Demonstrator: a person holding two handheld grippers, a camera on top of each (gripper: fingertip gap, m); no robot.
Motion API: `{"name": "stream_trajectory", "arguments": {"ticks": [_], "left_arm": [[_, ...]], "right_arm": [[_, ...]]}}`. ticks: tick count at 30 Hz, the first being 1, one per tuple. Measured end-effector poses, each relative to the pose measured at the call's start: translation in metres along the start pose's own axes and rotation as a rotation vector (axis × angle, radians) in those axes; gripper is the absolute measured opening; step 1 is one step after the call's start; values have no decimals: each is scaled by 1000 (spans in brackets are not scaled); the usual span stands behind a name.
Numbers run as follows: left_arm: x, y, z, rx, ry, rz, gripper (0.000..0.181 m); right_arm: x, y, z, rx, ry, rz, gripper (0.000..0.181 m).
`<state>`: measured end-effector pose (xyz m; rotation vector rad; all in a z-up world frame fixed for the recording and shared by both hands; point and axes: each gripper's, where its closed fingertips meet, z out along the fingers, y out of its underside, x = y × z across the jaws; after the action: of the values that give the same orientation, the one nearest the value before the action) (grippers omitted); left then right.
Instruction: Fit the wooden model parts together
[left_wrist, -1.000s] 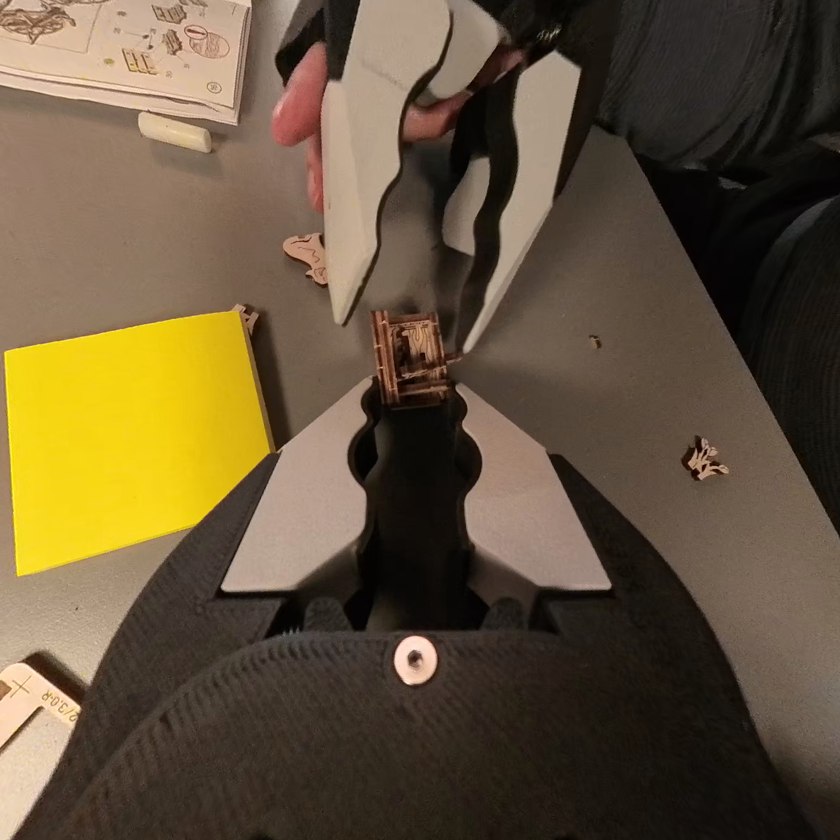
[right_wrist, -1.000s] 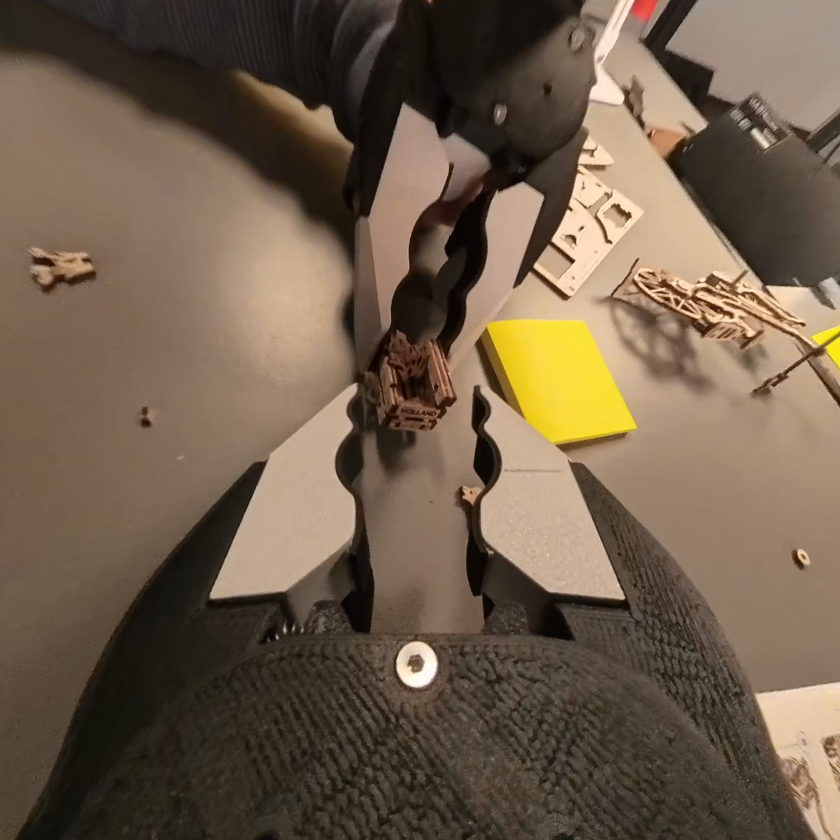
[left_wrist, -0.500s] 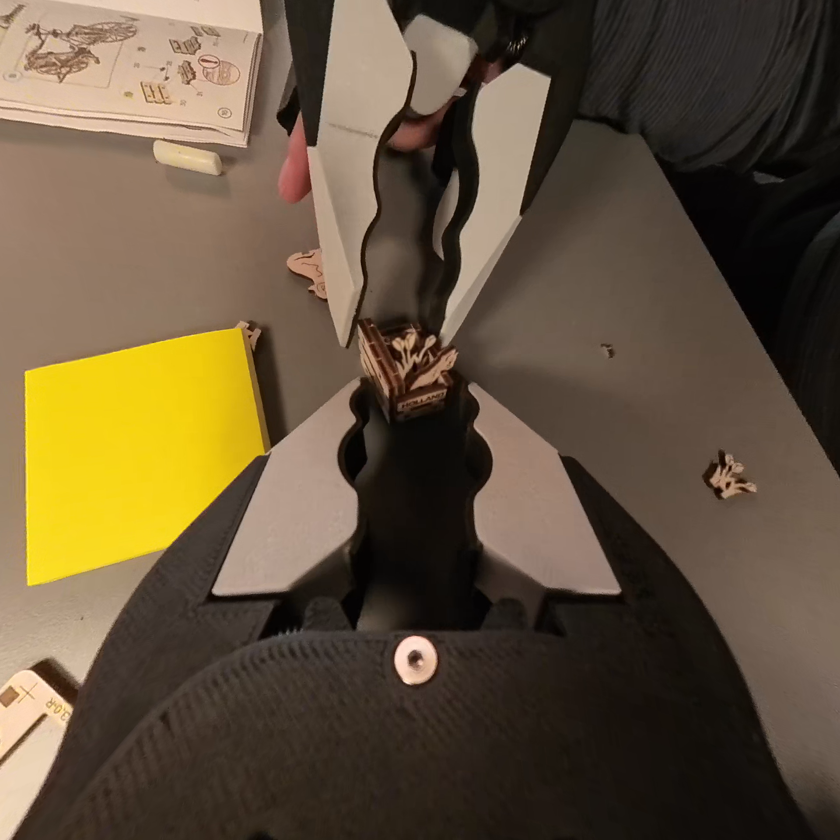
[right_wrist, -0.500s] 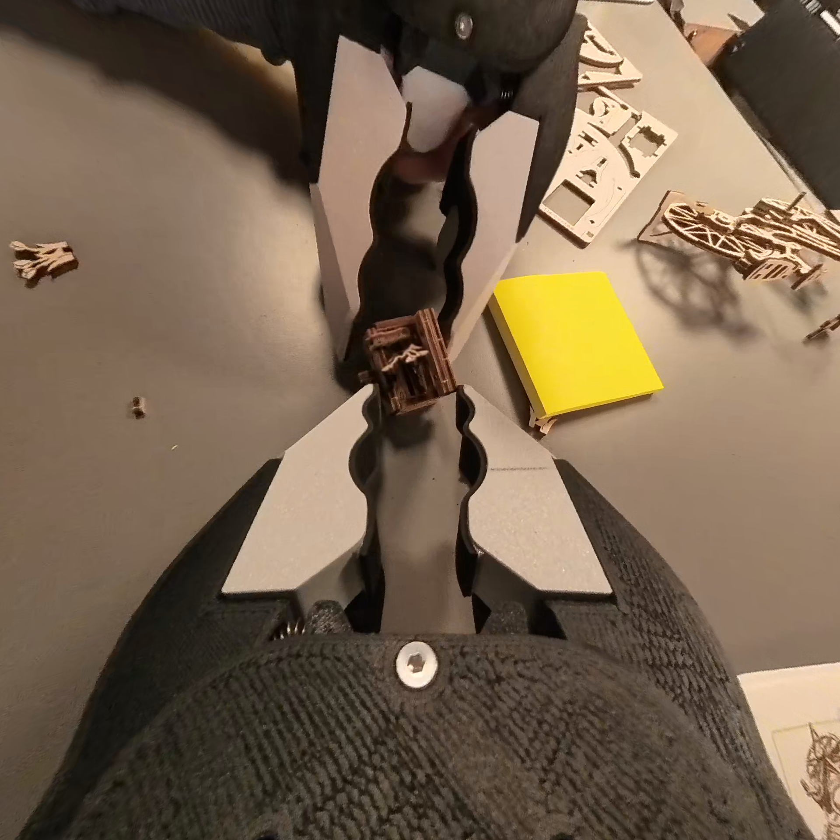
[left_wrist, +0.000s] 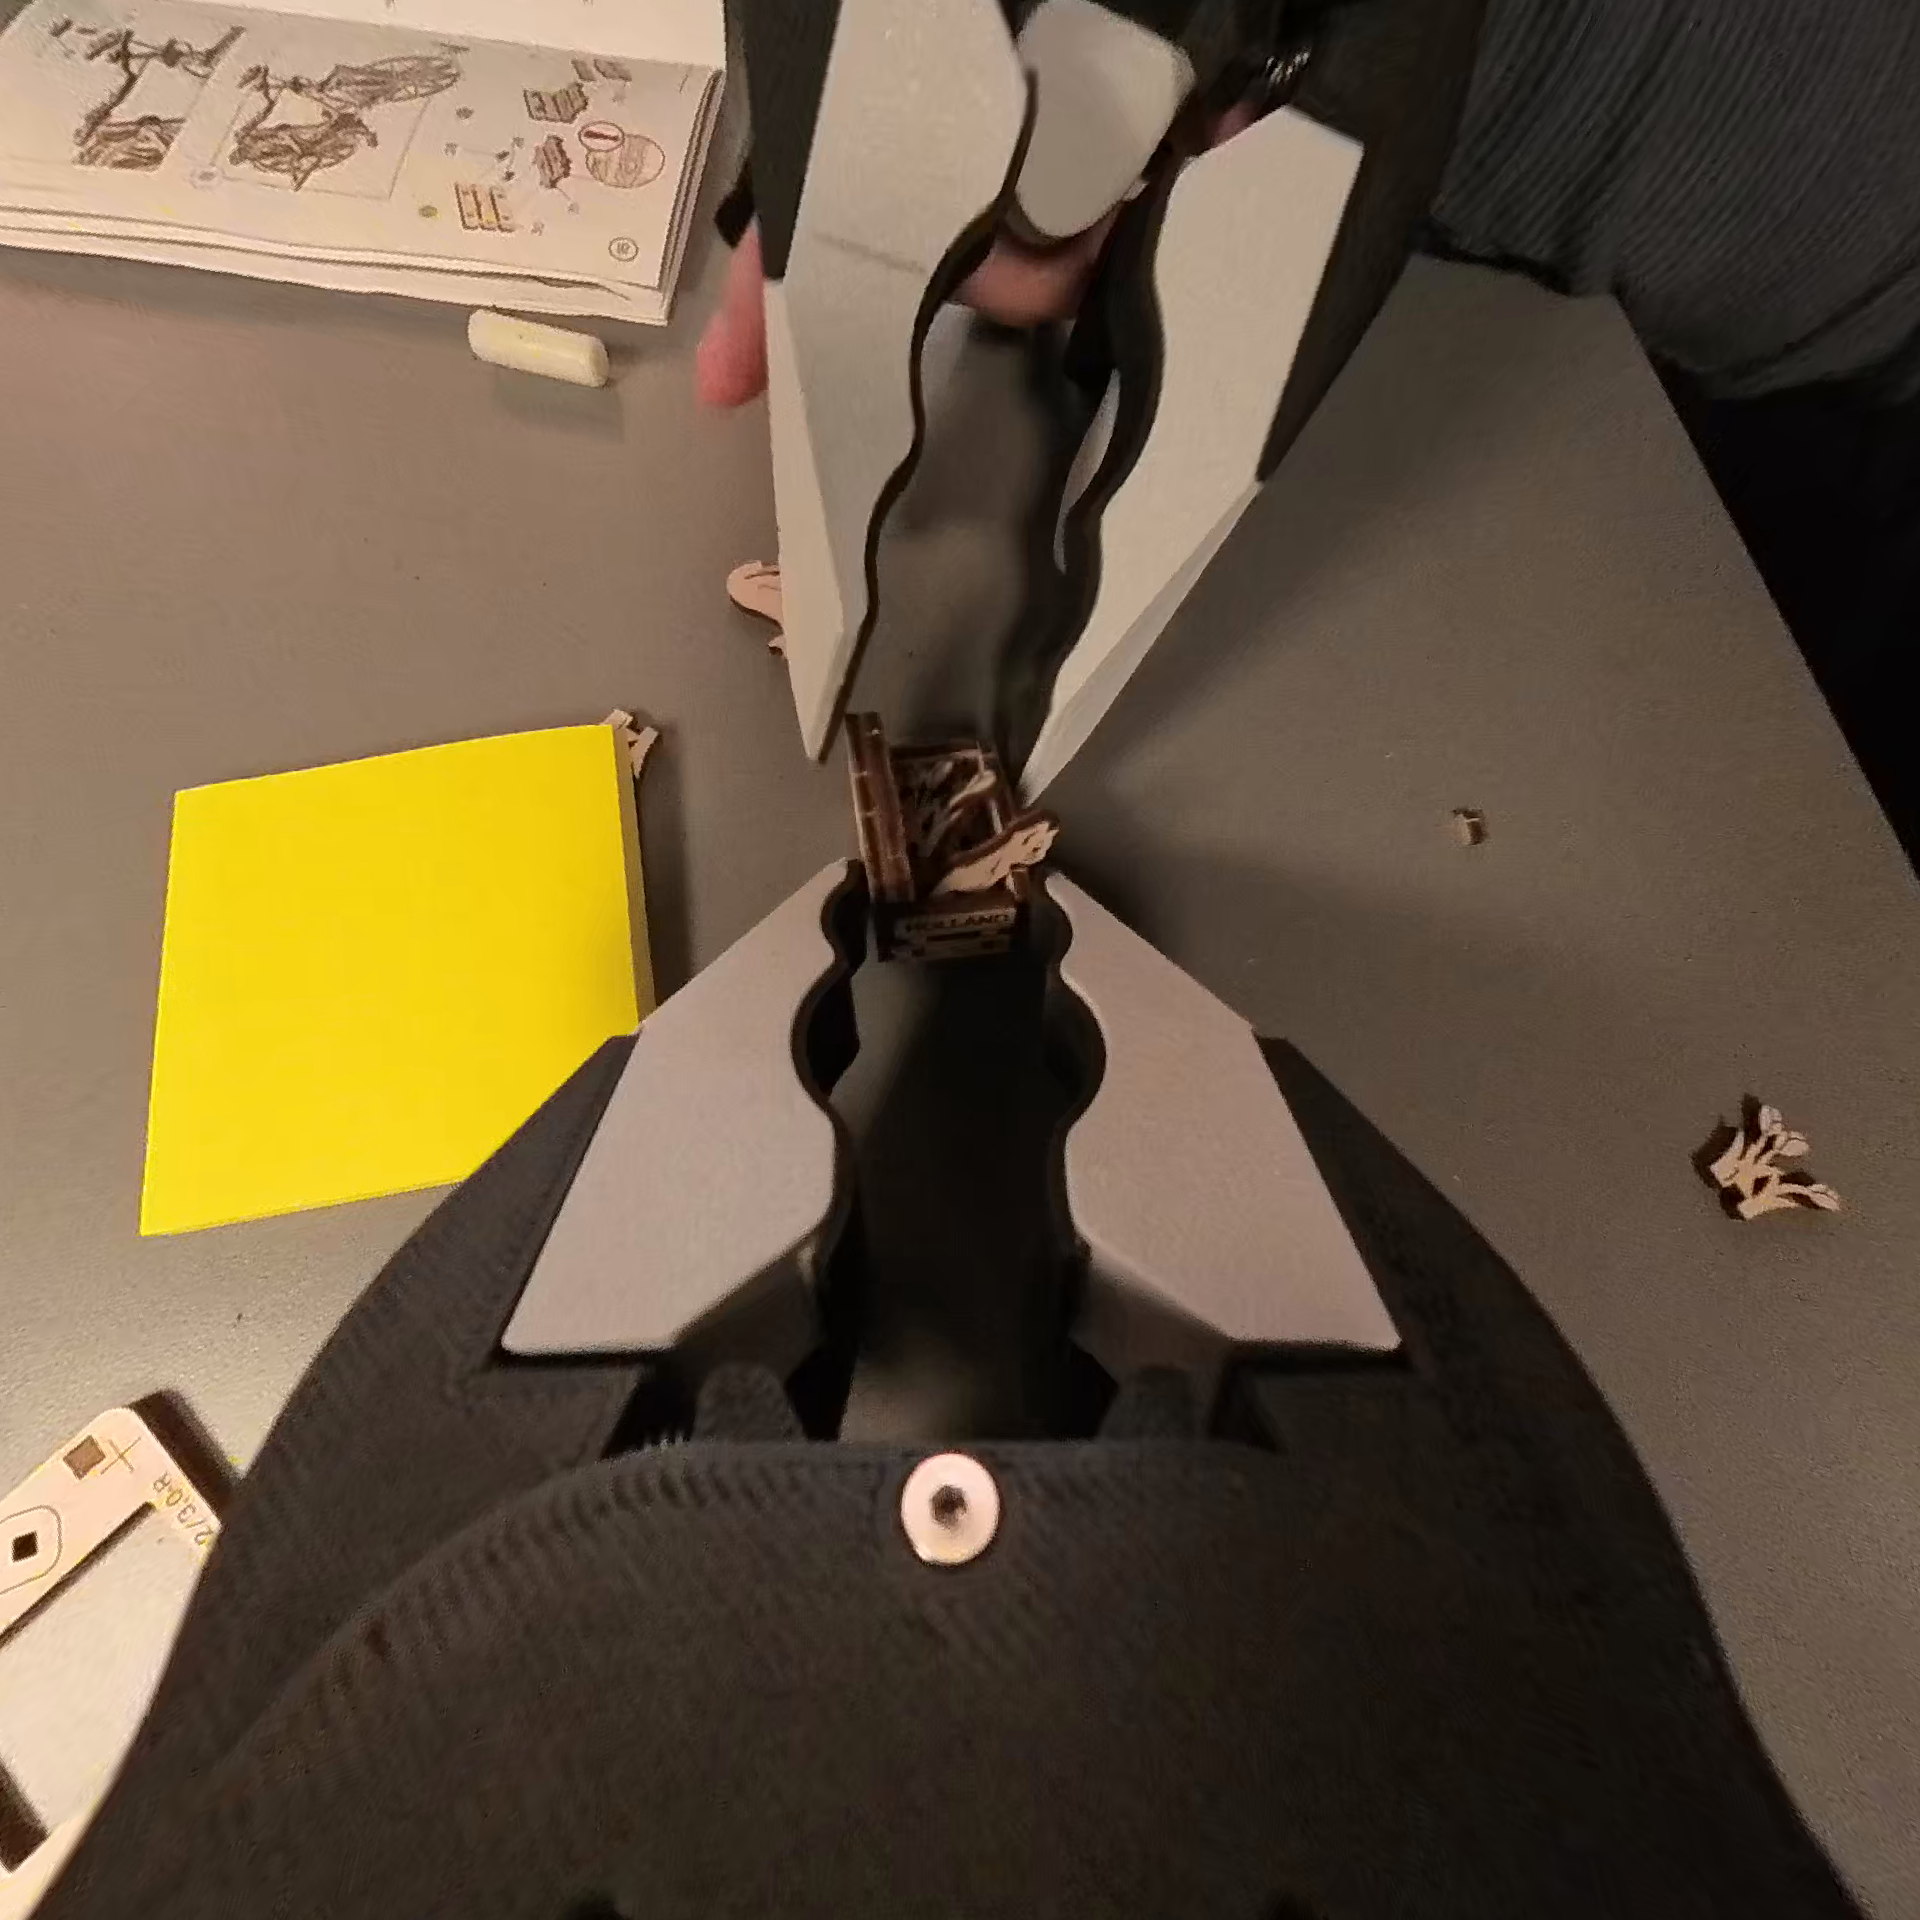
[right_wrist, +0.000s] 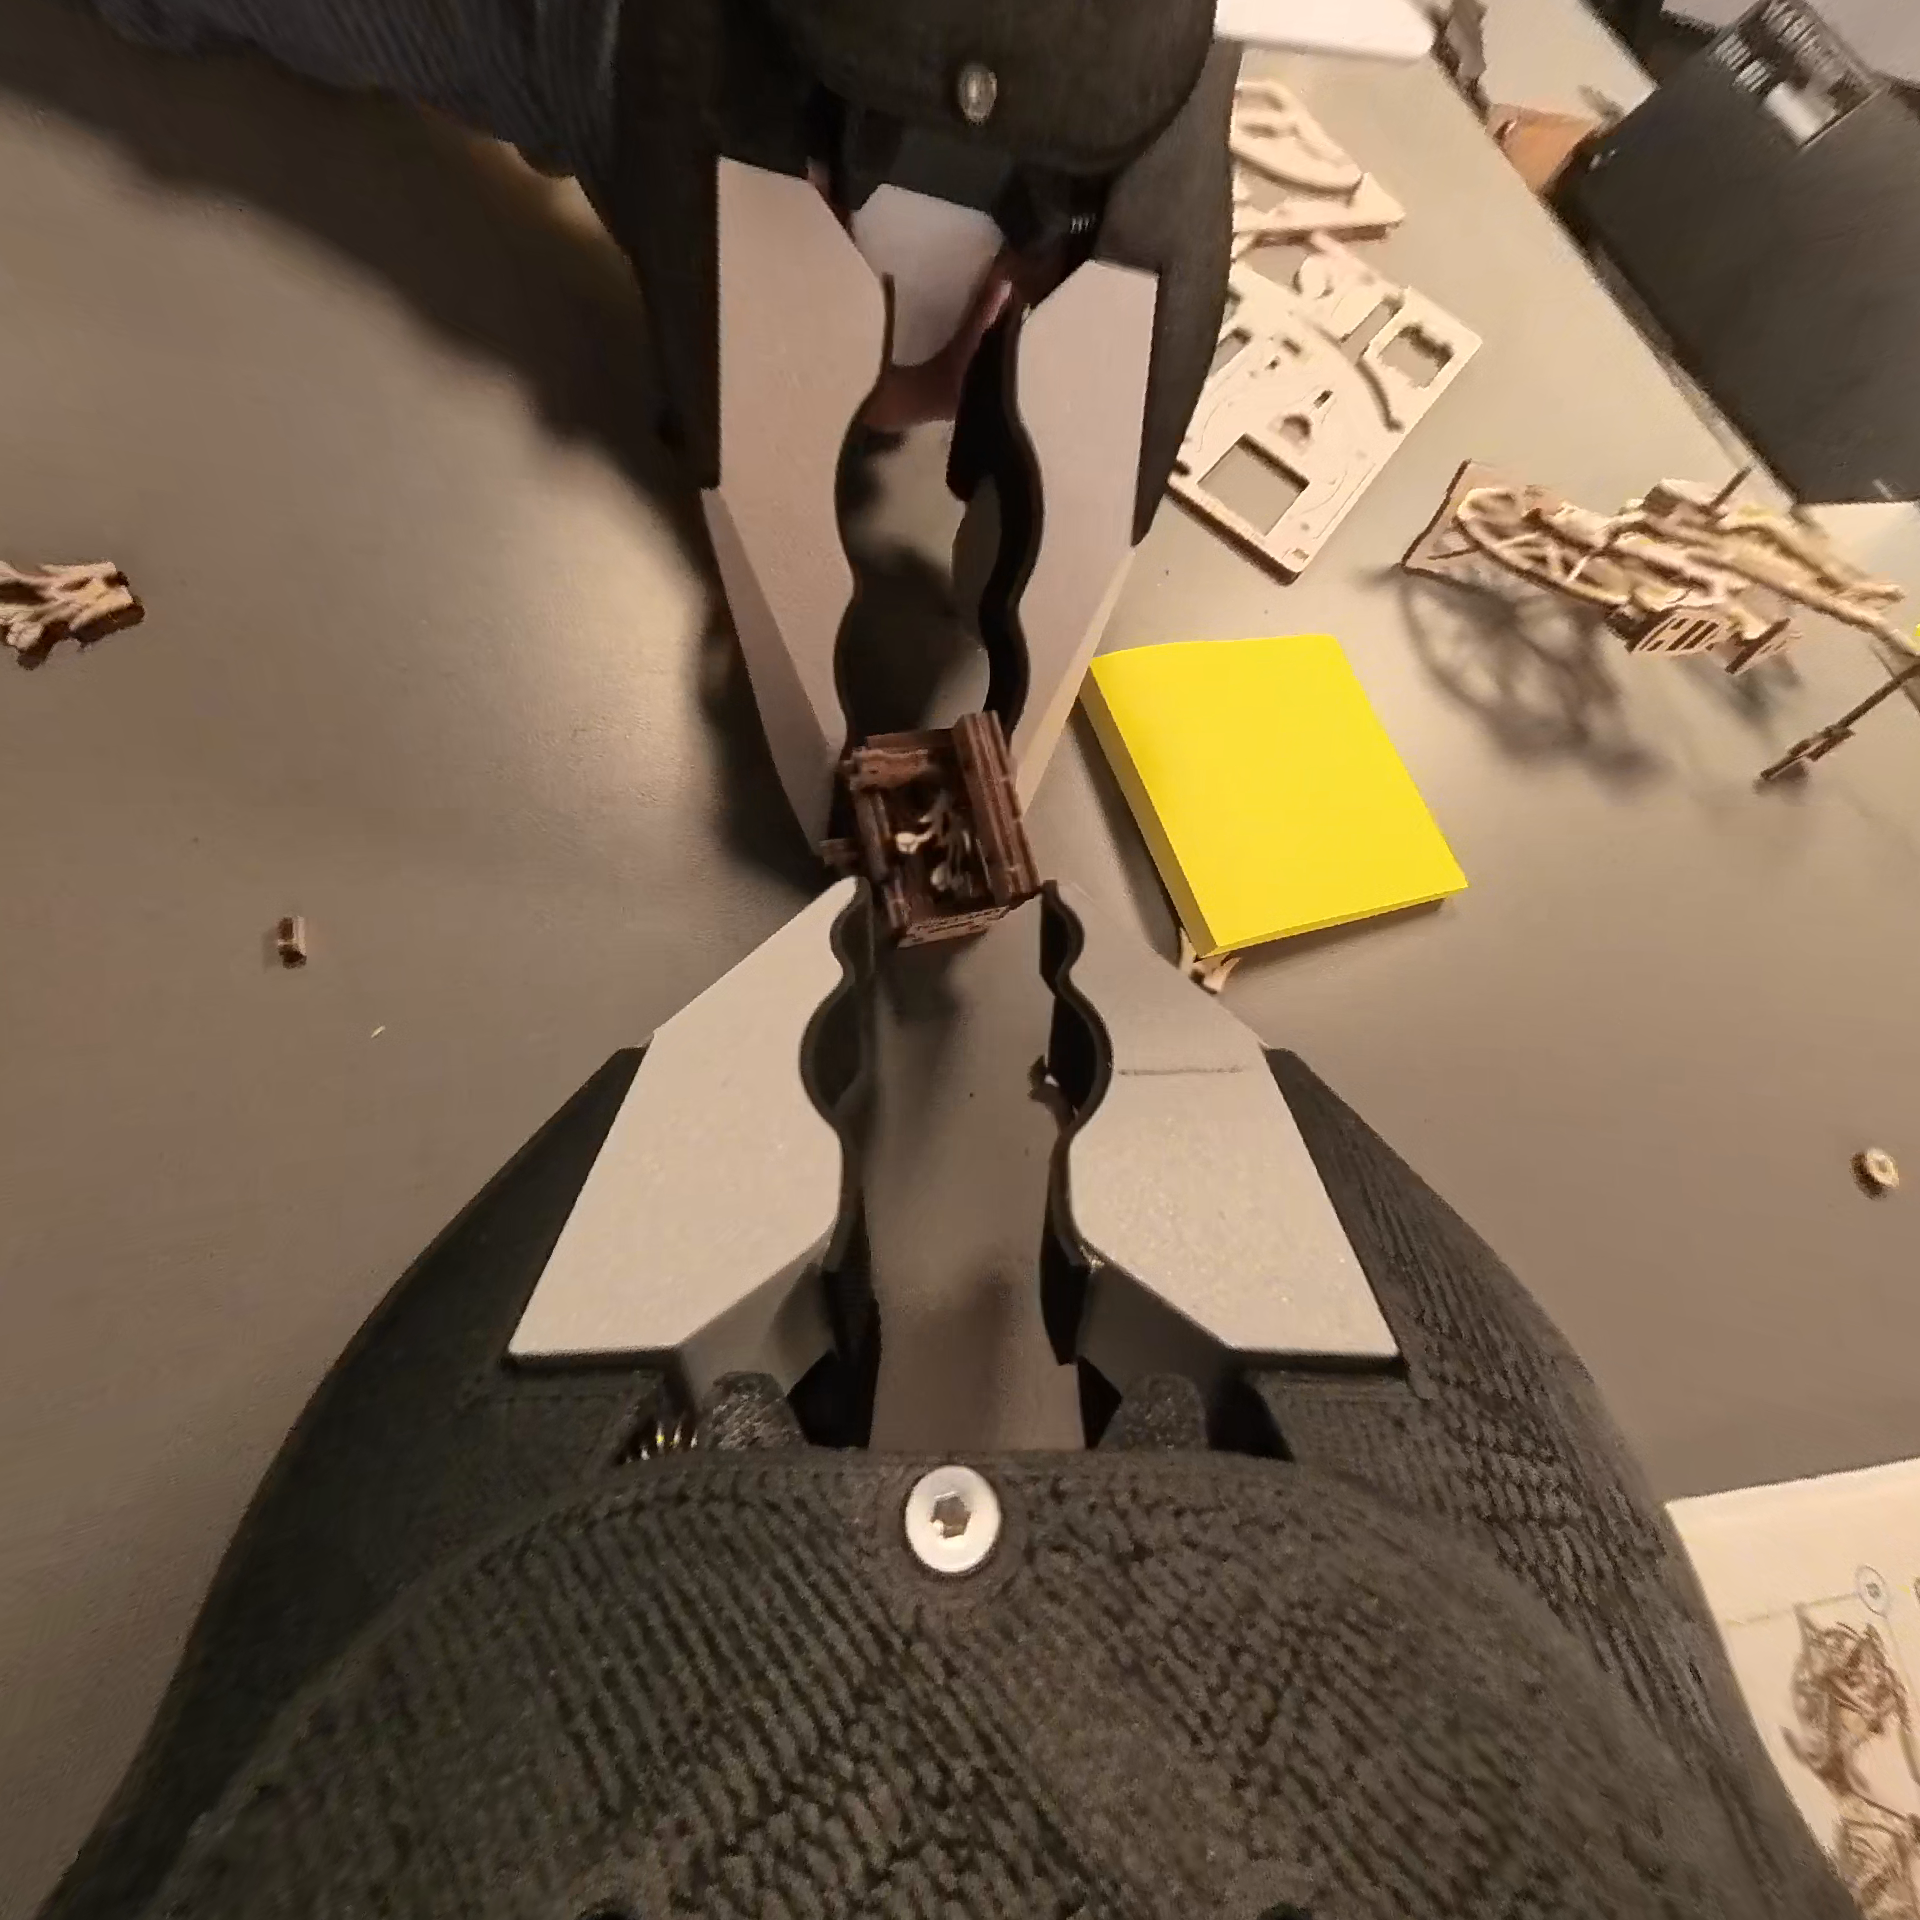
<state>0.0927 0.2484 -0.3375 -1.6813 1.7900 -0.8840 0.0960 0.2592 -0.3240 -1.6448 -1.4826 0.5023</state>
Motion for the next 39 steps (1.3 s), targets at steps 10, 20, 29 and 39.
{"name": "stream_trajectory", "arguments": {"ticks": [10,20,29,39], "left_arm": [[-1,1,-1,4,6,-9,29],[-1,1,-1,6,14,-15,29],[0,1,-1,6,17,-16,29],[0,0,-1,6,18,-16,29]], "right_arm": [[0,-9,-17,103,34,11,8],[-9,-9,-10,72,8,-4,5],[-12,-12,-2,53,16,-15,7],[-3,-15,-9,95,81,-23,8]]}}
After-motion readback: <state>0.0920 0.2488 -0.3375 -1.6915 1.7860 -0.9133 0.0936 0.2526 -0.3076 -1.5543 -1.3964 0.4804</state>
